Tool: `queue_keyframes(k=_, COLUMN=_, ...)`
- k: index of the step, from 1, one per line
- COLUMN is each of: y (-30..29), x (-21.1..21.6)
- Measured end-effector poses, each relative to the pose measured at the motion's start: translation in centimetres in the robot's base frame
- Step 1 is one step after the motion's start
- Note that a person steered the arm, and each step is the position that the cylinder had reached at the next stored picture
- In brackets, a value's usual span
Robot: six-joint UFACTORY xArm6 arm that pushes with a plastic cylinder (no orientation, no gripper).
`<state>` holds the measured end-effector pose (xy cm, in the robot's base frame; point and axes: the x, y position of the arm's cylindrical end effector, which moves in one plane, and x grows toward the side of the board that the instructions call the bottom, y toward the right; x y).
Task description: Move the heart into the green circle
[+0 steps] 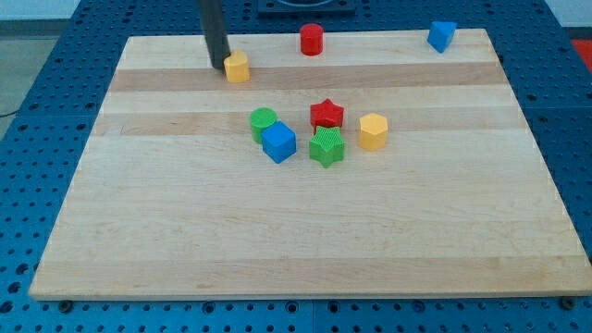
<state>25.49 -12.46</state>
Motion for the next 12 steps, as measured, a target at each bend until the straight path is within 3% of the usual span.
queue_keyframes(k=2, y=1.8, x=-1.8)
queue_keyframes(k=5, y=3.7, x=3.5)
queue_keyframes(k=8, y=-3.9, x=3.5)
queue_keyframes(k=10, y=0.4, x=4.3)
queue_keyframes(k=12, y=3.4, x=8.3)
